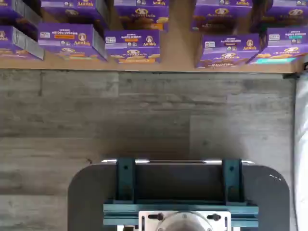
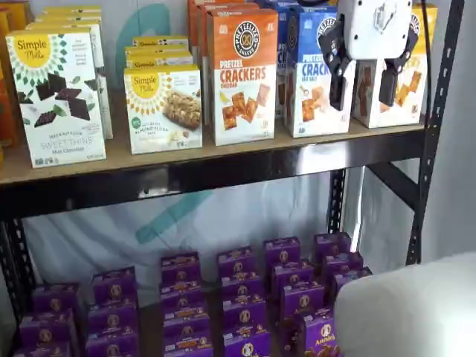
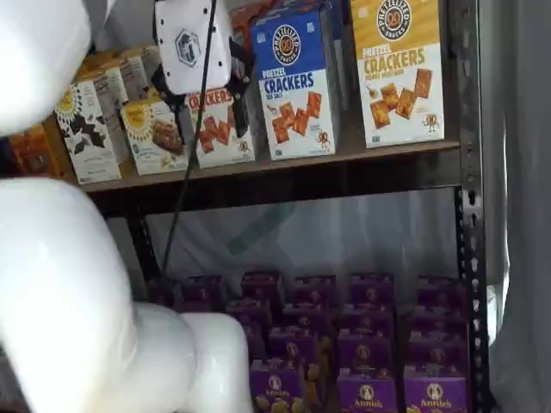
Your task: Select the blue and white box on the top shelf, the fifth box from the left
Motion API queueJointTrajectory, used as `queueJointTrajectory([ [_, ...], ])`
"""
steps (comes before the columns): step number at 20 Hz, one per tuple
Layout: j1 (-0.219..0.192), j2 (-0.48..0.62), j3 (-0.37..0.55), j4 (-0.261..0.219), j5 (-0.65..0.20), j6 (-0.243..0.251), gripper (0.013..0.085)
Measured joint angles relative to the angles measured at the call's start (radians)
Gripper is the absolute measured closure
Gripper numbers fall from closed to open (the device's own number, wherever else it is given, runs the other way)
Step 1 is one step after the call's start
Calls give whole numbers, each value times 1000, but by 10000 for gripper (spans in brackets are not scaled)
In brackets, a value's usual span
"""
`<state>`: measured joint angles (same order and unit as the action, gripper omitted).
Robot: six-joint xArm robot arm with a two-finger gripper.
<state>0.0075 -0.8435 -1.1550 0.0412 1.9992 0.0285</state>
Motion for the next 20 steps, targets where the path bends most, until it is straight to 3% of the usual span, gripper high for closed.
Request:
queueJointTrajectory([
  [3,-71,-51,47,77,-82,-43,130],
  [5,-76,-53,50,86,-88,-47,130],
  [11,-53,-59,61,65,-116,-35,130],
  [20,-32,0,27,-6,-258,-37,130],
])
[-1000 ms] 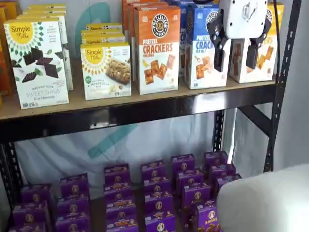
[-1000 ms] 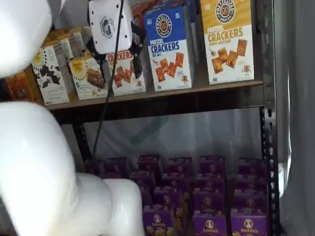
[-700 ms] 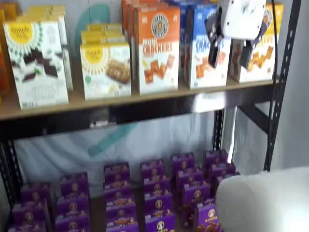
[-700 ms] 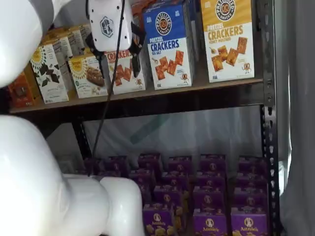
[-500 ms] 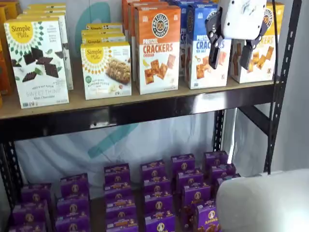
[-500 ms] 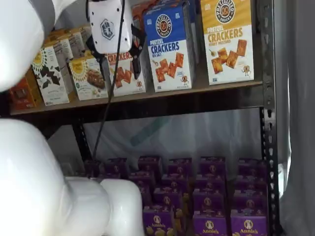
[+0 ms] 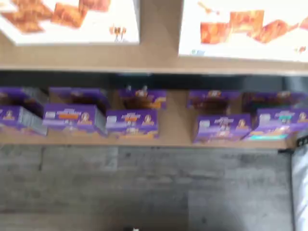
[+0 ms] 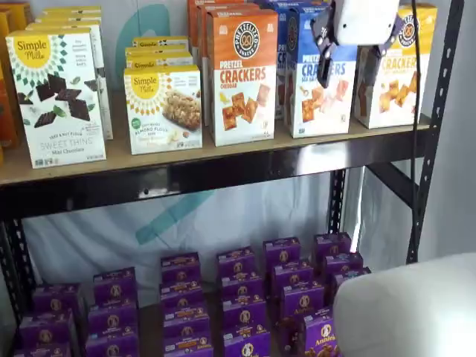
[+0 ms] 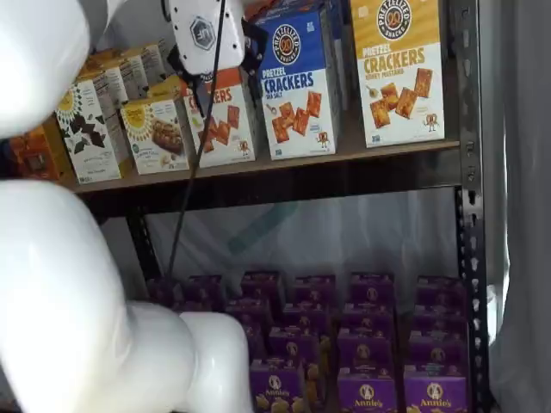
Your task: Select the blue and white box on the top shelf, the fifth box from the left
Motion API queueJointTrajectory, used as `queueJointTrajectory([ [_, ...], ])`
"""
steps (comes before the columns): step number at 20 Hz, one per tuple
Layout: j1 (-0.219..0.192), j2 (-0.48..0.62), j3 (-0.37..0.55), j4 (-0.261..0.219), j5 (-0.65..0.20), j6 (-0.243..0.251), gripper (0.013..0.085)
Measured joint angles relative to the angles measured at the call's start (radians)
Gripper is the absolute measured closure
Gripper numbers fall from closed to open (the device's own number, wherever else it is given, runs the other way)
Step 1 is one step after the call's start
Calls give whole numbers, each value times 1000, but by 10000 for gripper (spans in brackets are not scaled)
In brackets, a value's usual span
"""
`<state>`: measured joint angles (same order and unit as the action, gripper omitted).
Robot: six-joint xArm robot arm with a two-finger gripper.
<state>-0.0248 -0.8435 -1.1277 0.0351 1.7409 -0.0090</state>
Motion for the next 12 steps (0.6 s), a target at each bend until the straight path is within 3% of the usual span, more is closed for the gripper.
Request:
queueJointTrajectory([
  [5,-29,88,-70,-15,-78,-30,130],
  [12,-87,195,-170,13,-88,-83,130],
])
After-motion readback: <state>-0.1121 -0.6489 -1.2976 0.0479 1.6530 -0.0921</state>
